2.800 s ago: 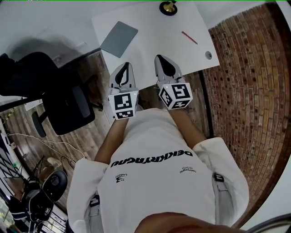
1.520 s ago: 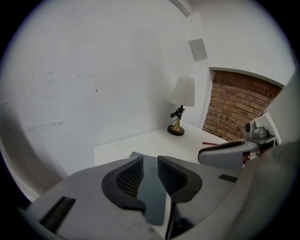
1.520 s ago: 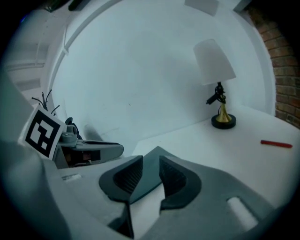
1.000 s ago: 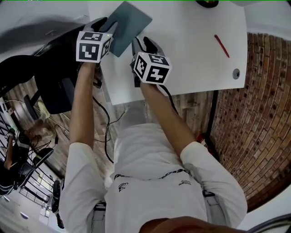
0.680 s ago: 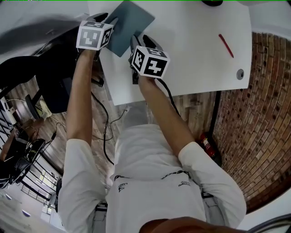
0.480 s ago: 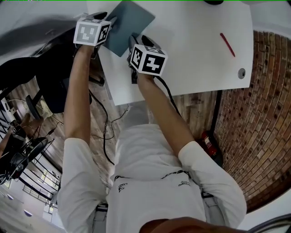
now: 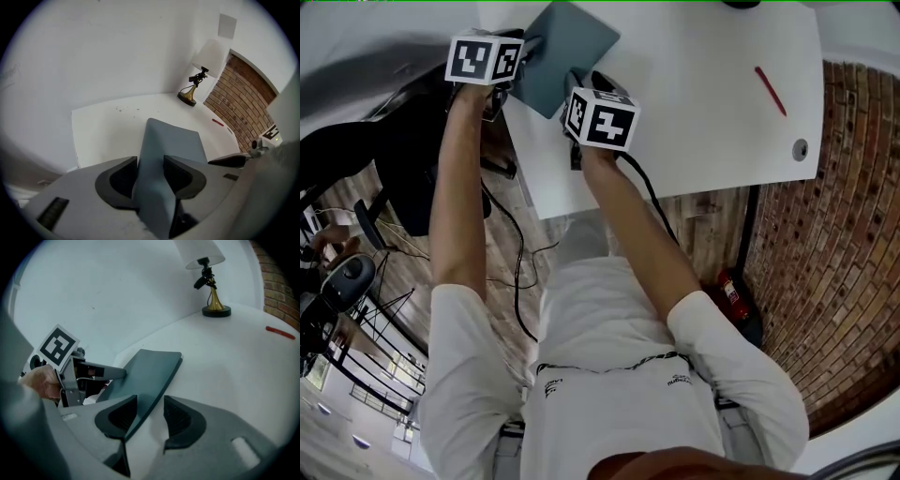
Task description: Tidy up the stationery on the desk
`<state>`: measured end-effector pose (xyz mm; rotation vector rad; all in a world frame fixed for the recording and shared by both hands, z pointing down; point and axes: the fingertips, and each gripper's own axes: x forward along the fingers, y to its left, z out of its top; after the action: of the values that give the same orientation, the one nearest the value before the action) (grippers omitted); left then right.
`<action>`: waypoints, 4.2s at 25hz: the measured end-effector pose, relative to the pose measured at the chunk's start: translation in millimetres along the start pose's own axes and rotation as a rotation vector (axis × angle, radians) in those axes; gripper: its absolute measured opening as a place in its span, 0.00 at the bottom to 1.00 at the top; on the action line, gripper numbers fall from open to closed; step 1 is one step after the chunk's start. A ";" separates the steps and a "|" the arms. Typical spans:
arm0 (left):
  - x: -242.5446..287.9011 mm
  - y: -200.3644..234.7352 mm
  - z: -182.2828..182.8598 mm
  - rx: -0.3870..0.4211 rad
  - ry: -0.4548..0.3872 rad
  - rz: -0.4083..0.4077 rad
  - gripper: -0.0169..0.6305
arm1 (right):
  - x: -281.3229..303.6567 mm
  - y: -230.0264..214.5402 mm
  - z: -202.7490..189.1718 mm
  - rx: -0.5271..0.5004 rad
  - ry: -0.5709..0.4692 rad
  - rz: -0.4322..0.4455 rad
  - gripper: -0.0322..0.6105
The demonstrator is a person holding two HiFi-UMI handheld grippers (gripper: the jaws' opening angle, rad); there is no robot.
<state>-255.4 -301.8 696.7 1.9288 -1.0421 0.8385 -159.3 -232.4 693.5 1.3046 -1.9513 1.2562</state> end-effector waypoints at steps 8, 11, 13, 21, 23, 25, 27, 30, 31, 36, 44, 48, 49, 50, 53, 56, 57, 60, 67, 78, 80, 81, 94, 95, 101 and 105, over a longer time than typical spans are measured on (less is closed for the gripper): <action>2.7 -15.6 -3.1 -0.015 0.037 -0.037 0.29 | -2.8 -8.2 0.5 0.000 0.016 -0.005 0.26; 2.2 -16.4 -3.2 -0.026 0.036 -0.036 0.29 | -3.2 -9.8 2.2 -0.004 0.025 -0.007 0.26; 0.9 -16.2 -4.8 -0.042 0.034 -0.041 0.29 | -3.2 -10.2 3.3 -0.012 0.030 -0.008 0.26; -5.0 -25.0 -16.1 -0.112 0.025 -0.018 0.29 | -6.7 -17.1 8.5 -0.047 0.057 0.015 0.26; -6.5 -30.3 -20.5 -0.138 0.014 -0.020 0.29 | -8.9 -22.1 11.9 -0.064 0.065 0.018 0.26; -7.7 -36.3 -24.2 -0.165 -0.001 -0.023 0.29 | -11.9 -27.2 13.9 -0.082 0.075 0.019 0.26; -9.9 -43.4 -29.9 -0.194 -0.006 -0.025 0.29 | -15.4 -31.7 14.2 -0.100 0.082 0.016 0.25; -7.6 -61.8 -33.7 -0.230 -0.018 -0.029 0.28 | -23.9 -47.0 17.0 -0.128 0.087 0.011 0.25; -6.5 -68.2 -35.5 -0.236 -0.023 -0.027 0.27 | -27.0 -51.9 16.9 -0.135 0.090 0.014 0.25; 0.4 -104.7 -42.9 -0.249 -0.037 -0.047 0.27 | -41.5 -79.8 18.7 -0.163 0.094 0.039 0.25; 12.1 -156.4 -46.7 -0.304 -0.072 -0.048 0.27 | -67.2 -123.0 18.0 -0.166 0.100 0.059 0.25; 17.0 -177.9 -51.4 -0.343 -0.087 -0.049 0.27 | -77.5 -139.8 15.8 -0.187 0.109 0.064 0.25; 17.9 -181.1 -51.5 -0.351 -0.093 -0.043 0.27 | -79.1 -142.4 15.9 -0.192 0.112 0.065 0.25; 18.4 -184.0 -51.7 -0.361 -0.098 -0.037 0.27 | -80.5 -144.6 16.1 -0.199 0.116 0.065 0.25; 19.7 -194.8 -54.3 -0.384 -0.106 -0.025 0.27 | -86.2 -151.6 15.2 -0.224 0.129 0.066 0.25; 22.2 -208.1 -57.0 -0.403 -0.115 -0.016 0.27 | -93.4 -161.3 13.2 -0.242 0.137 0.068 0.25; 23.4 -212.6 -57.8 -0.408 -0.117 -0.013 0.27 | -95.6 -164.7 12.5 -0.247 0.139 0.069 0.25; 27.7 -224.0 -57.6 -0.414 -0.123 -0.009 0.27 | -100.6 -174.7 14.0 -0.255 0.142 0.069 0.25; 33.2 -242.2 -58.4 -0.449 -0.132 -0.008 0.27 | -110.1 -190.2 14.0 -0.274 0.159 0.069 0.25; 42.9 -255.7 -53.5 -0.484 -0.156 -0.024 0.27 | -115.6 -206.5 19.3 -0.284 0.163 0.071 0.25; 43.5 -255.4 -54.5 -0.480 -0.155 -0.020 0.27 | -115.8 -206.1 18.3 -0.287 0.164 0.073 0.26; 44.0 -255.4 -54.3 -0.471 -0.152 -0.017 0.27 | -115.9 -206.1 18.7 -0.286 0.162 0.075 0.26; 24.6 -259.6 -45.2 -0.411 -0.187 0.006 0.25 | -136.5 -213.4 38.5 -0.274 0.096 0.091 0.27; 19.9 -260.5 -44.3 -0.394 -0.190 0.019 0.24 | -140.7 -215.2 42.8 -0.281 0.081 0.094 0.27; -4.1 -276.8 -31.4 -0.281 -0.274 0.045 0.16 | -169.1 -241.8 74.6 -0.423 0.008 0.080 0.28; -24.3 -289.6 -20.5 -0.262 -0.354 0.075 0.07 | -181.9 -266.7 96.2 -0.567 -0.012 0.031 0.28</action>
<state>-16.5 -169.6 595.1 1.8570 -1.3667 0.3801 167.9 -267.0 621.5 0.9902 -2.1251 0.6258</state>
